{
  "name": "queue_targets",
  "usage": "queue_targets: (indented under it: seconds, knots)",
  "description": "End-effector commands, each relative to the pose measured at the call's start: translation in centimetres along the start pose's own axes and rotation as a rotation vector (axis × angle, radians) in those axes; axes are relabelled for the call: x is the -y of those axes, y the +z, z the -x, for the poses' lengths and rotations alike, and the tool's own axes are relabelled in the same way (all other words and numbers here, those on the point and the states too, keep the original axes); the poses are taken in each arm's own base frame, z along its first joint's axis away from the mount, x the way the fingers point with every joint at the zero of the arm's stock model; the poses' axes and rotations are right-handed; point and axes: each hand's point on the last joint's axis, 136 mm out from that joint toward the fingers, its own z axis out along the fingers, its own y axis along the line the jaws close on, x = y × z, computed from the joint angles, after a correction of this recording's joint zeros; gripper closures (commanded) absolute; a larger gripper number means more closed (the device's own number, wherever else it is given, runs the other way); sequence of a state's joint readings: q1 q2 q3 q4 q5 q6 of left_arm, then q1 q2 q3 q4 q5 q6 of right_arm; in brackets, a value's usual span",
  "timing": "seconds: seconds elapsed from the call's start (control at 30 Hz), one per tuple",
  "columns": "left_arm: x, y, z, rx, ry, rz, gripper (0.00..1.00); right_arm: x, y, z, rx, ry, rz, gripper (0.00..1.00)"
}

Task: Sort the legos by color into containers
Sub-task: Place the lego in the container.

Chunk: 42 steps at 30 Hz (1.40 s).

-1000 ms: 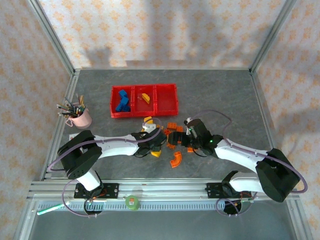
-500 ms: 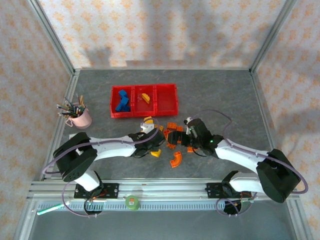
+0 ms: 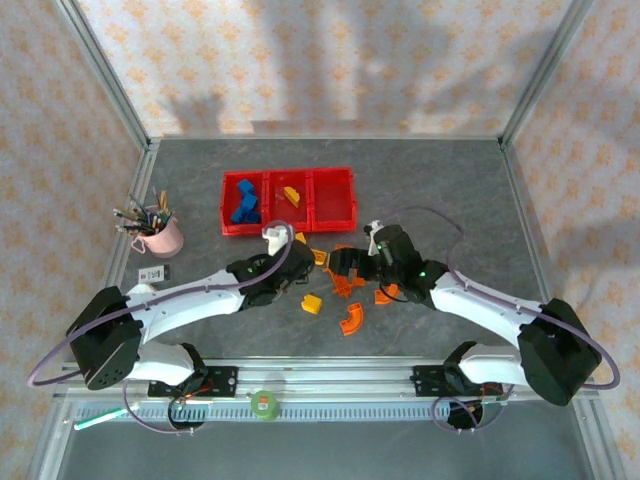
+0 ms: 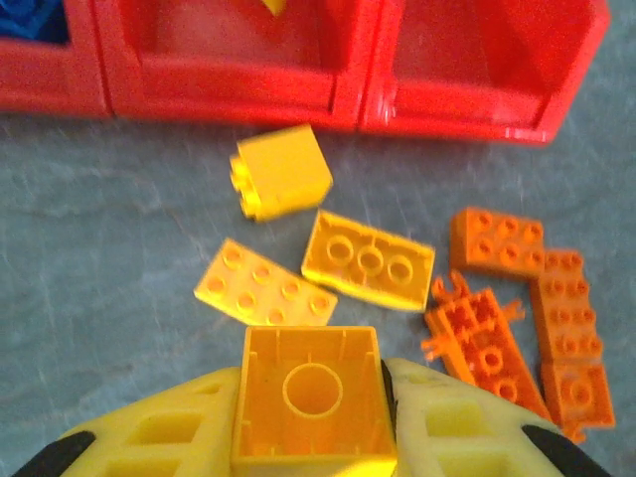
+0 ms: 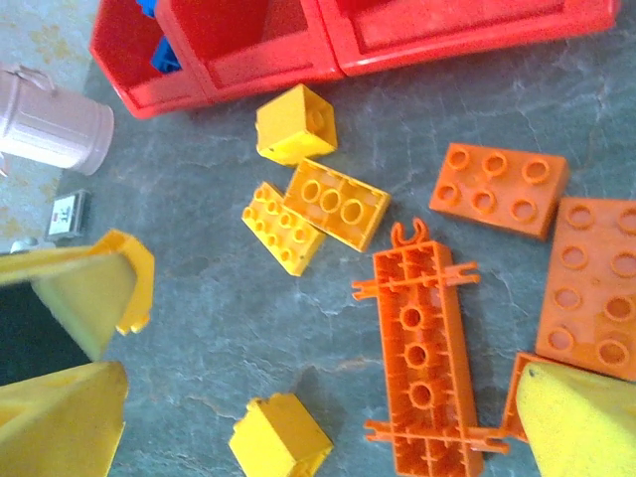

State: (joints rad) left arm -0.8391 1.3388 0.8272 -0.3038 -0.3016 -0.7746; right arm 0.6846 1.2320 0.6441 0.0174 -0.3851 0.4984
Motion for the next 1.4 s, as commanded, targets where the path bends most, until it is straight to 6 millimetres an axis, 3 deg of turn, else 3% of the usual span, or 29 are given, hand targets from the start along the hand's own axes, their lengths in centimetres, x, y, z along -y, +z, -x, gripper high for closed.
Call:
queue_targets:
  seconds: [0.0,0.2,0.5,0.7,0.87,1.13,1.37]
  knots:
    - [-0.9,-0.7,4.2,0.093,-0.005,0.045,0.68,-1.2,0.1,2.1,0.047,0.016,0.012,0.0]
    - [-2.5,1.2,8.9,0.155,-0.051,0.105,0.68,-1.3,0.7,3.9,0.085,0.065,0.022,0.0]
    - [-3.3,7.3,13.7,0.159,-0.057,0.196,0.68,-0.6,1.7,5.9,0.107,0.088,0.002,0.0]
    - [-3.3,11.9,15.5,0.134,-0.043,0.24,0.67,-0.3,2.1,6.7,0.113,0.082,-0.001,0.0]
    - [-3.7,15.1,15.3,0.095,-0.029,0.291,0.62,0.2,2.5,6.9,0.106,0.083,-0.006,0.0]
    - [-4.4,16.0,15.5,0.078,-0.031,0.307,0.53,0.2,2.7,7.0,0.099,0.083,0.001,0.0]
    - [-3.3,13.4,16.3,0.077,-0.041,0.218,0.49,-0.1,2.1,6.9,0.095,0.079,0.006,0.0]
